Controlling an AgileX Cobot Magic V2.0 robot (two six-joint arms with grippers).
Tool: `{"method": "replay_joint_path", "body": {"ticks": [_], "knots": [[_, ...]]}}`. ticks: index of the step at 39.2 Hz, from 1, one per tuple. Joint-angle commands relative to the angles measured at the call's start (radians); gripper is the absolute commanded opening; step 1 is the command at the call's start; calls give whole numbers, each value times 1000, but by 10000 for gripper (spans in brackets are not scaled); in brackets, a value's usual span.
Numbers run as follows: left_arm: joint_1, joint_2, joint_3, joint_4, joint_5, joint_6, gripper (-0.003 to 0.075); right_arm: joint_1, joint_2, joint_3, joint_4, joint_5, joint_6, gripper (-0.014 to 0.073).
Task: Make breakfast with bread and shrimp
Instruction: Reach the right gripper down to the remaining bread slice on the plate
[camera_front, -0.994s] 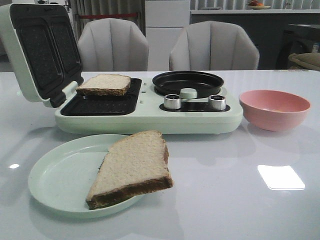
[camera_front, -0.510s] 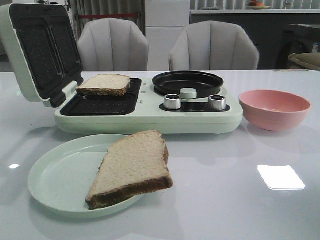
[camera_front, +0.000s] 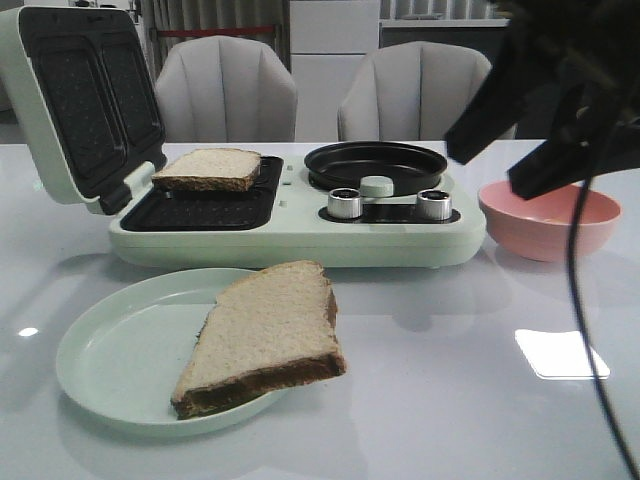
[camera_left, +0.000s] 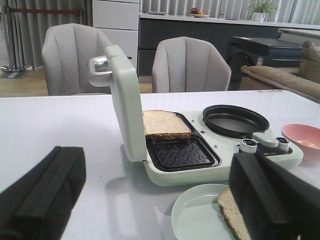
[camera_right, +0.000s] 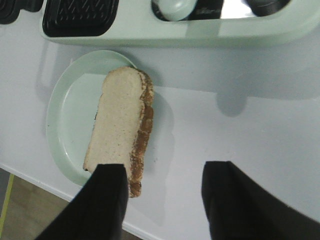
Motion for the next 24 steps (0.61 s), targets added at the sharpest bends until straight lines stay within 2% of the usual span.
{"method": "replay_joint_path", "body": {"ticks": [1,7,13,24], "knots": [[-4,-18,-24,10,-67,-11,639,43,62,-60,85,-63,-55,452],[-4,-18,-24,10,-67,-11,639,79,181,-108,121,-94,-56,452],[-4,-18,-24,10,-67,-11,639,84,299,-165,162,-59,-69,452],[-4,-18,-24,10,-67,-11,639,89,423,-221,351,-20,-225,452]]}}
